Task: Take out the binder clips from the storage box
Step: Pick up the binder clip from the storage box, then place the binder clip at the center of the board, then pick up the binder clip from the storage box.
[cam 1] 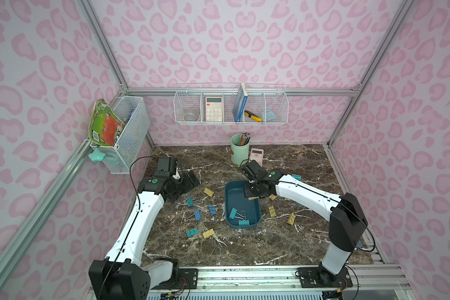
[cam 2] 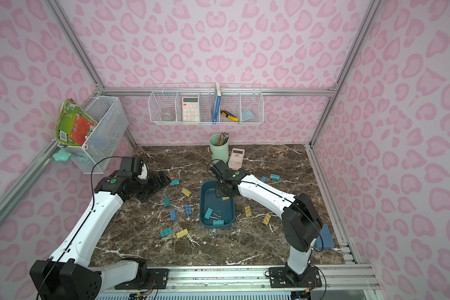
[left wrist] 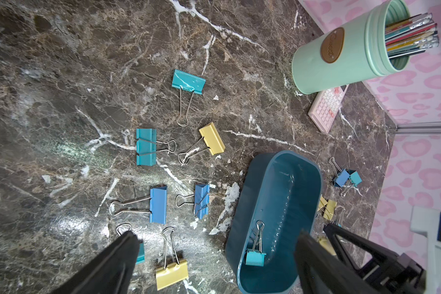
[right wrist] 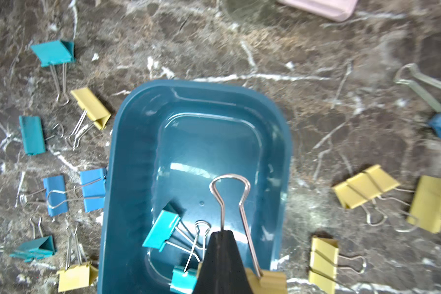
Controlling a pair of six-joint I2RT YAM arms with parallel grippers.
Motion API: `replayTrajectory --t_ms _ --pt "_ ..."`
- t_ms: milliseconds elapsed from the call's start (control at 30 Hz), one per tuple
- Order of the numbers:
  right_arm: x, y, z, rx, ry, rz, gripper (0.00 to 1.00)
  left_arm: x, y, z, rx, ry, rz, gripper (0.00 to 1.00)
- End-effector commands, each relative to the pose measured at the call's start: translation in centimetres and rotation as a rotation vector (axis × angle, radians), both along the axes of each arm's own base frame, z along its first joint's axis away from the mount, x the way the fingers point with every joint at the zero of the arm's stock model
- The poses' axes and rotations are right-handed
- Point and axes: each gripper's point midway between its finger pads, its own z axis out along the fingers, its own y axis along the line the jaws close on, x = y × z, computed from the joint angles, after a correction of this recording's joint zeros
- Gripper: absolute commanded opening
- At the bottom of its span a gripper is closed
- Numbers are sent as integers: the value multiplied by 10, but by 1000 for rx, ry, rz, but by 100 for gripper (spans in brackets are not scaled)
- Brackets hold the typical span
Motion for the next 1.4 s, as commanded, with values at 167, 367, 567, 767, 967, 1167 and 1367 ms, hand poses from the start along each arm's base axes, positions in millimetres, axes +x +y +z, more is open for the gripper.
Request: replayTrajectory --t_ms 167,367,567,767,967,1167,1367 --pt "55 -56 -14 -45 -46 -80 0 -11 -10 16 -25 -40 -12 99" --pt "87 -75 -51 -65 -12 -101 0 -27 -19 14 -40 -38 -8 99" --pt "110 -87 -91 -91 24 -116 0 -44 -30 8 -52 -4 -11 99" --pt "117 -91 -108 -87 36 -125 15 -56 -42 6 -49 23 -42 90" --pt "114 -82 -70 -62 -46 -90 40 -60 -48 1 -27 51 -61 94" --pt "83 -46 -10 -34 -170 88 46 -54 -49 1 -5 52 -65 99" --pt "21 11 -7 3 -129 374 46 -53 -45 -6 44 69 -53 99"
